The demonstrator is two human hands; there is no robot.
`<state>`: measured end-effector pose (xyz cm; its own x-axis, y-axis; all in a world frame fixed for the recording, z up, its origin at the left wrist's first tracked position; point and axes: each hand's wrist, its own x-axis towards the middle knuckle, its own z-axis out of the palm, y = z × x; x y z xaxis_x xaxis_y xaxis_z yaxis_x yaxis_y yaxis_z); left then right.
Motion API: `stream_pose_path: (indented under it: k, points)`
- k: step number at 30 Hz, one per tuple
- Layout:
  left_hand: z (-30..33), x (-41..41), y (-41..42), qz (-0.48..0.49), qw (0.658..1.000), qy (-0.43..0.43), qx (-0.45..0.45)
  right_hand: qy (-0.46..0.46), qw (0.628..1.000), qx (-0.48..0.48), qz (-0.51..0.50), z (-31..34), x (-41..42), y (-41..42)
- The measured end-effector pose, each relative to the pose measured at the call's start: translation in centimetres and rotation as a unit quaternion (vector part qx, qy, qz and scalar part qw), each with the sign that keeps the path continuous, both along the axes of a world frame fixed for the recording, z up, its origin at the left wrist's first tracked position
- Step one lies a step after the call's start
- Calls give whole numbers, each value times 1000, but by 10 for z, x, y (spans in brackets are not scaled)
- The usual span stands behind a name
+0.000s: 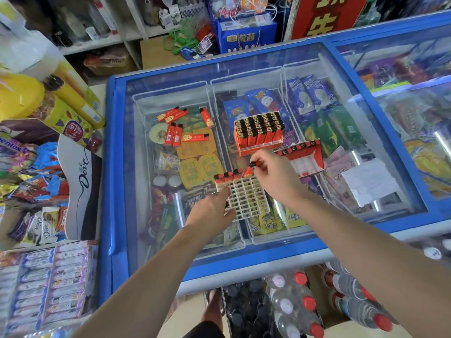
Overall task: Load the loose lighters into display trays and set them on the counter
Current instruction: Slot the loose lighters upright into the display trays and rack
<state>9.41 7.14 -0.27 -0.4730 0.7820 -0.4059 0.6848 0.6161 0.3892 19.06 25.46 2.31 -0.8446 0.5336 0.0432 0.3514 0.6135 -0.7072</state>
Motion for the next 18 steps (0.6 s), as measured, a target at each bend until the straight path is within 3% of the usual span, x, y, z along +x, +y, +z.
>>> stream_pose_path:
  k: [6, 18]
  points:
    - [-15, -1, 0, -35, 997, 26, -66, -24, 998, 46, 30, -11, -5, 2]
    - [-23, -4, 0, -35, 998, 29, -54, -44, 993, 81, 74, -17, -11, -3]
